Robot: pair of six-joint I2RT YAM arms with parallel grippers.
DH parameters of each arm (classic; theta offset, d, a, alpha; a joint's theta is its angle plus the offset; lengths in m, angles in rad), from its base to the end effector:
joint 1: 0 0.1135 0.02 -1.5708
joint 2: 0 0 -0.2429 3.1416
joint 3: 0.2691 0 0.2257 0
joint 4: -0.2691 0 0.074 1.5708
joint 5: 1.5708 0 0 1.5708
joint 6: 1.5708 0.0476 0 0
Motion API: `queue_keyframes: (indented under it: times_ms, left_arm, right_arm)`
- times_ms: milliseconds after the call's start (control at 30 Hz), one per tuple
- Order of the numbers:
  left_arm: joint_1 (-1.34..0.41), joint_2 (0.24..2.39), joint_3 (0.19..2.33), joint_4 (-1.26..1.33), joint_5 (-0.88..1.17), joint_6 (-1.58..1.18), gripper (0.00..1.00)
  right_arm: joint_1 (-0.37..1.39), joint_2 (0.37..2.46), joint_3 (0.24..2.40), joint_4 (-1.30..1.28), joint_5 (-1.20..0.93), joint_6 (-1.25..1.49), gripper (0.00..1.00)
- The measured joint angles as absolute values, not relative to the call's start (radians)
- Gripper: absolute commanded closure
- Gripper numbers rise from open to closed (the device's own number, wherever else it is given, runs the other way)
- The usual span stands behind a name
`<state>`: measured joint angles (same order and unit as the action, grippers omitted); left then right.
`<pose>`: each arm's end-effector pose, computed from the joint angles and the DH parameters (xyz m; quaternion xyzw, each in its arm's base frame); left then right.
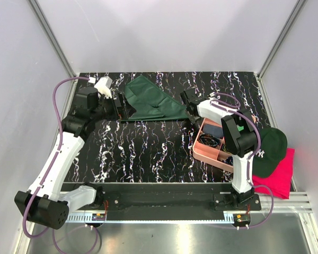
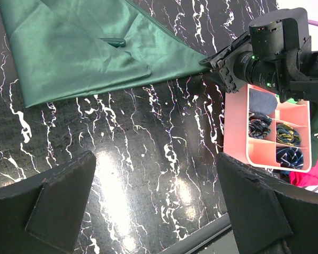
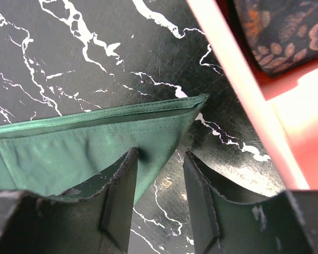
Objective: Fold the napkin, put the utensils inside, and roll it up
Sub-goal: Flatten the napkin out
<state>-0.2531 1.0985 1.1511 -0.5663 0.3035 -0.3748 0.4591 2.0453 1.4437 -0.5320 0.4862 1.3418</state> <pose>0.2168 -0.0708 0.3425 0.0242 0.8567 -0.2781 0.4338 0.3626 0.1544 0.1507 0.4519 0.8344 0.0189 0.3149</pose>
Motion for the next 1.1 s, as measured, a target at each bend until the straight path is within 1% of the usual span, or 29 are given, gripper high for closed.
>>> queue_keyframes:
  times_ms: [267, 300, 333, 433, 667, 700, 767, 800, 1100]
  left_arm:
    - [-0.253, 1.098, 1.151, -0.566, 0.31, -0.375, 0.01]
    - [-0.253, 1.098, 1.151, -0.566, 0.31, -0.375, 0.01]
    - [-0.253, 1.098, 1.151, -0.566, 0.311, -0.375, 0.01]
    - [-0.253, 1.098, 1.151, -0.566, 0.311, -0.375, 0.01]
    - [-0.253, 1.091, 1.151, -0.566, 0.311, -0.376, 0.01]
    - [-0.253, 1.09, 1.151, -0.566, 0.311, -0.376, 0.01]
    - [-0.253, 1.089, 1.151, -0.566, 0.311, -0.376, 0.01]
    - [-0.253, 1.089, 1.151, -0.566, 0.311, -0.376, 0.01]
    - [-0.253, 1.088, 1.151, -0.566, 0.311, -0.376, 0.01]
  right_arm:
    - [0.459, 2.064, 1.457, -0.538, 0.514, 1.377, 0.57]
    - [0.459, 2.065, 1.457, -0.538, 0.516, 1.382, 0.57]
    - [0.459, 2.066, 1.457, -0.539, 0.517, 1.386, 0.61]
    - [0.459, 2.072, 1.457, -0.544, 0.526, 1.398, 0.64]
    - [0.46, 2.087, 1.46, -0.552, 0.541, 1.424, 0.81]
    - [0.46, 2.088, 1.46, -0.555, 0.542, 1.429, 0.88]
    - [0.46, 2.088, 1.46, -0.56, 0.544, 1.438, 0.94]
    - [0.46, 2.089, 1.459, -0.562, 0.547, 1.442, 1.0]
    - [0.463, 2.09, 1.459, -0.557, 0.576, 1.392, 1.0]
